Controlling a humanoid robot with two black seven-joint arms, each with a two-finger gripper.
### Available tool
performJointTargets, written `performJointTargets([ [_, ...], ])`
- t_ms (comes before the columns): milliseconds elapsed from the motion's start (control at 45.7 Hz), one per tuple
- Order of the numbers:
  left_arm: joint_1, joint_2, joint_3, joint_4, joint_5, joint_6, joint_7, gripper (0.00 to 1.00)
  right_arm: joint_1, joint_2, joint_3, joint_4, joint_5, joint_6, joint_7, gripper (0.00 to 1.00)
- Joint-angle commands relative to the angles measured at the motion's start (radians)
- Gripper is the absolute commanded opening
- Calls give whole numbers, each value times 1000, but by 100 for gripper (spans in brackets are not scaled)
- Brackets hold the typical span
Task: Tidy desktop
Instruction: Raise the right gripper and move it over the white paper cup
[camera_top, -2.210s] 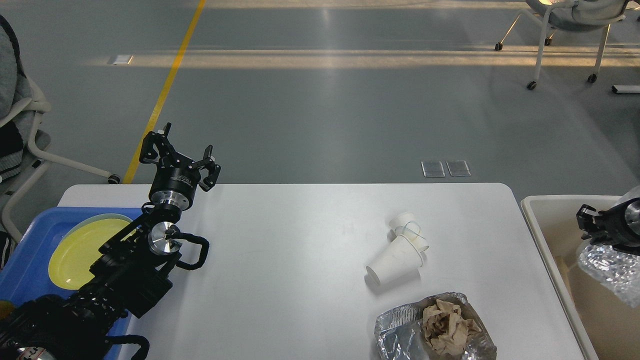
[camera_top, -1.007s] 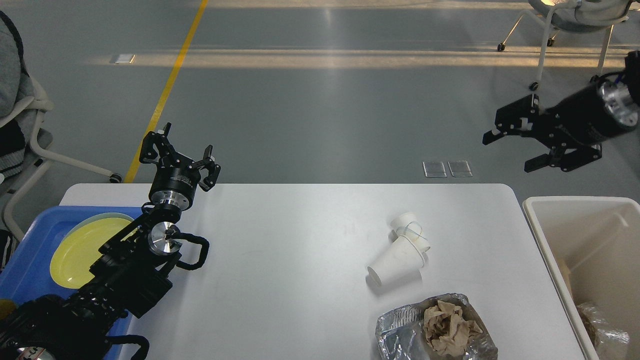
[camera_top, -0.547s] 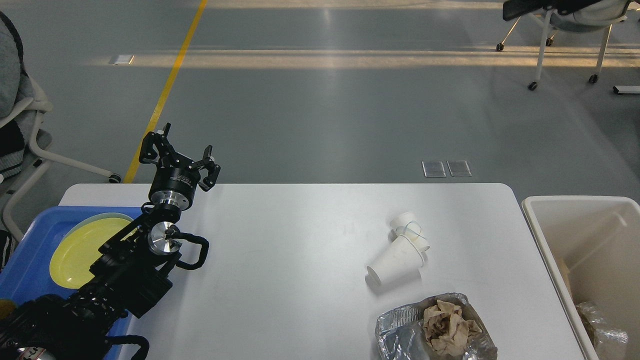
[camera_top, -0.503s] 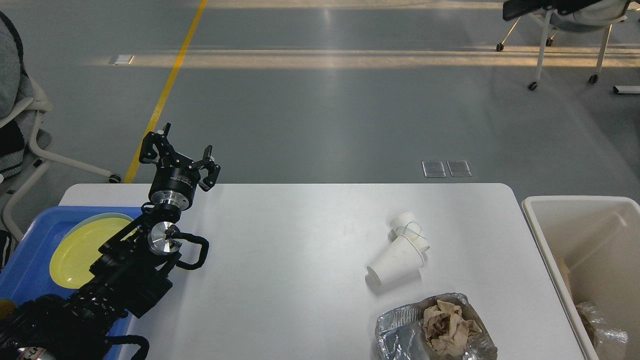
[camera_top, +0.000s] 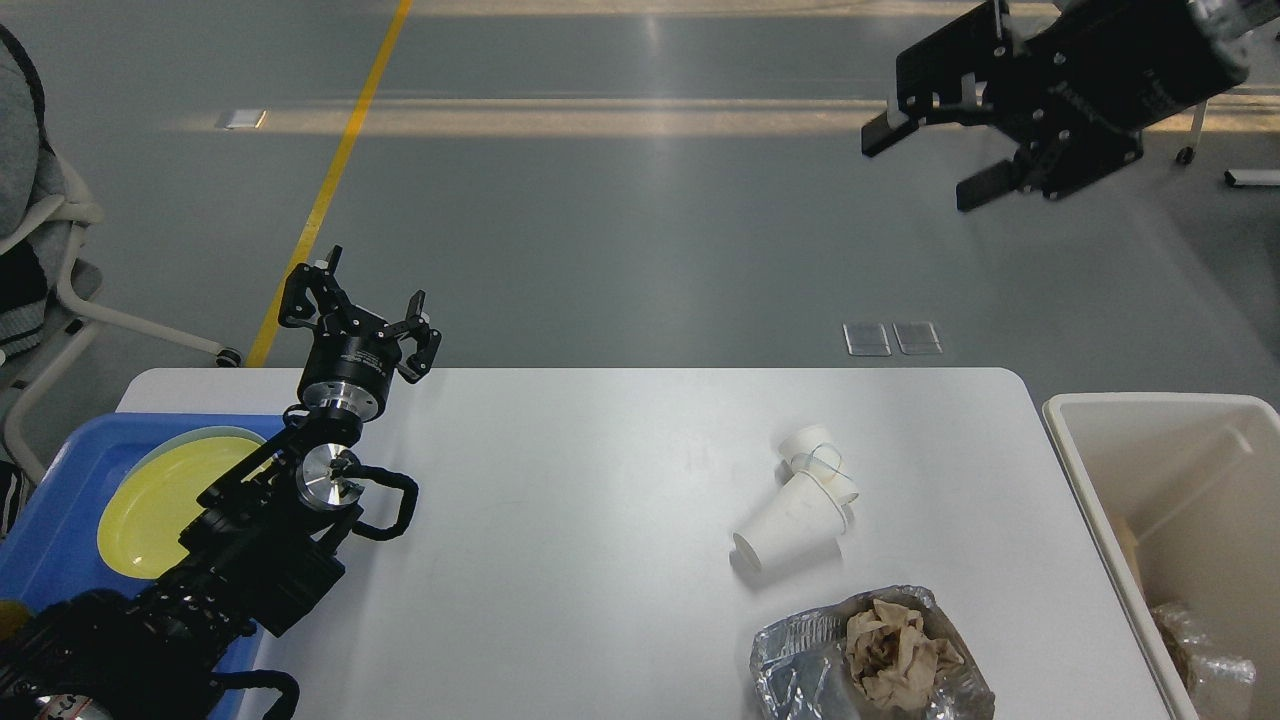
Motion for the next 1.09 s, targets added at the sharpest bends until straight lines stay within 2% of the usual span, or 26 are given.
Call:
performJointTargets([
  [0, 0, 0, 0, 0, 0, 0, 0, 100, -152, 10, 3, -41, -1, 0, 2, 100],
  [219, 0, 0, 0, 0, 0, -1, 0, 100, -372, 12, 33, -104, 0, 0, 5, 100],
  [438, 0, 0, 0, 0, 0, -1, 0, 100, -625, 28, 190, -150, 0, -10, 5, 100],
  [810, 1, 0, 0, 0, 0, 0, 0, 100, -1009, 197, 440, -438, 0, -135, 15, 100],
  [1072, 0, 0, 0, 0, 0, 0, 0, 100, -1130, 269, 504, -473, 0, -323, 31, 100],
])
